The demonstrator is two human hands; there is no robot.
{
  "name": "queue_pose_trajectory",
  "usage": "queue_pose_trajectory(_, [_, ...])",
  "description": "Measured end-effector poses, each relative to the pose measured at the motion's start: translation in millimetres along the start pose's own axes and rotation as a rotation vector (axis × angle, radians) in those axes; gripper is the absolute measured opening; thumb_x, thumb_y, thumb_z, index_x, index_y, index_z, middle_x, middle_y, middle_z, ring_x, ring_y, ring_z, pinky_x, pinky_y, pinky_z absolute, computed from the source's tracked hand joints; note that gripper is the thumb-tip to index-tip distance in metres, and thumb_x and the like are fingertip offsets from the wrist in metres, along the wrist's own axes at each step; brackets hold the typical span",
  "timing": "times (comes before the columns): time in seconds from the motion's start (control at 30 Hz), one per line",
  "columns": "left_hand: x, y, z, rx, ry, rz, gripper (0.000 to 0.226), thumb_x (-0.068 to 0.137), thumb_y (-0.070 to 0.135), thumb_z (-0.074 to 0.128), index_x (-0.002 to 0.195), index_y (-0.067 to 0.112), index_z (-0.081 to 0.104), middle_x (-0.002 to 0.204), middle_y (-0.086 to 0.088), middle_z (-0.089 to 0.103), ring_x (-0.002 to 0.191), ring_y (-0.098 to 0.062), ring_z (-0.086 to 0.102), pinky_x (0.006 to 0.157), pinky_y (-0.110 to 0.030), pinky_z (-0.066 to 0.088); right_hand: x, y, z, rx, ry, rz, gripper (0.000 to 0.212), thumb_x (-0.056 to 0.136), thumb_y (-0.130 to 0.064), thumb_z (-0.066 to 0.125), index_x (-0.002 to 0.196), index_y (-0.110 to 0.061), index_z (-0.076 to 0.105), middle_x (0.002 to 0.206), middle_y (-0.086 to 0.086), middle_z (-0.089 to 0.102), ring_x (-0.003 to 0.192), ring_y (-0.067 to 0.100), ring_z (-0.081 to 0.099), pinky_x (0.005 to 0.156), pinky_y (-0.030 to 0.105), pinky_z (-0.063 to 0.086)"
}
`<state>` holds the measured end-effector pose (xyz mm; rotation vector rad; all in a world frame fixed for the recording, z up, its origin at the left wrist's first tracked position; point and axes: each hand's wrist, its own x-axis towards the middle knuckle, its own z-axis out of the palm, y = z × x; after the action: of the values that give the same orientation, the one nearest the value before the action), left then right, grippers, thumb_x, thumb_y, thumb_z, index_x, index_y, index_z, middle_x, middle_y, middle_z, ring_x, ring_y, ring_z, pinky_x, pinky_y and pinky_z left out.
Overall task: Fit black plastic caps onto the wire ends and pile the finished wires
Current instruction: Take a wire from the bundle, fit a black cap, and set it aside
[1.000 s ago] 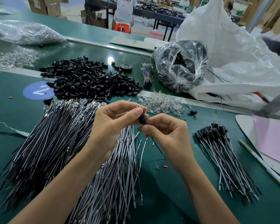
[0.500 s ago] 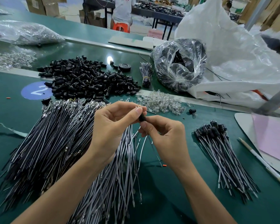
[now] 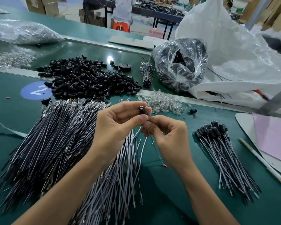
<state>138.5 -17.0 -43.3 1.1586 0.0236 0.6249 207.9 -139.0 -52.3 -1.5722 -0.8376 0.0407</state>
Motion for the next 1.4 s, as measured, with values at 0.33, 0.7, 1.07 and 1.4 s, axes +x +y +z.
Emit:
queue_pose_trajectory(0.33, [0.1,9.8,1.0,0.039,-0.038,0.069,0.031,0.069,-0.001,0.071,0.099,0.005,0.070,0.091,-0.009,0.077,0.083,-0.023,0.074,0.077,-0.024,0.057,-2.2,0.3,1.5,-0.040,0.027,-0.059,0.007,0.084,-0.012,0.068,0.080,-0.015,0.074,0.066,-0.003,0.070,0.060,0.005,0.064,0.063,0.017,0.049])
queue_pose_trajectory(0.7, [2.7,17.5,-7.2,0.047,0.030,0.090,0.038,0.069,0.001,0.071,0.104,0.013,0.069,0.086,-0.008,0.077,0.075,-0.025,0.075,0.071,-0.024,0.057,-6.2,-0.7,14.7,-0.110,0.028,-0.077,0.004,0.083,-0.008,0.072,0.085,-0.005,0.075,0.073,-0.006,0.073,0.067,0.007,0.070,0.067,0.032,0.058])
queue_pose_trajectory(1.07, [10.9,18.0,-18.6,-0.164,0.151,-0.229,0.028,0.078,0.015,0.064,0.104,0.006,0.065,0.091,-0.011,0.075,0.064,-0.012,0.069,0.052,-0.017,0.054,51.1,35.1,-53.4,-0.904,0.078,0.179,0.025,0.093,-0.003,0.057,0.114,-0.008,0.071,0.108,0.011,0.072,0.101,0.026,0.065,0.094,0.035,0.049])
queue_pose_trajectory(1.4, [10.9,2.8,-20.3,-0.079,0.170,-0.427,0.040,0.064,0.008,0.073,0.102,0.000,0.066,0.093,-0.016,0.075,0.084,-0.017,0.074,0.058,-0.017,0.056,77.2,66.1,-62.9,-1.120,0.007,0.304,0.013,0.092,-0.010,0.063,0.099,0.000,0.069,0.109,0.018,0.061,0.096,0.032,0.059,0.078,0.032,0.043])
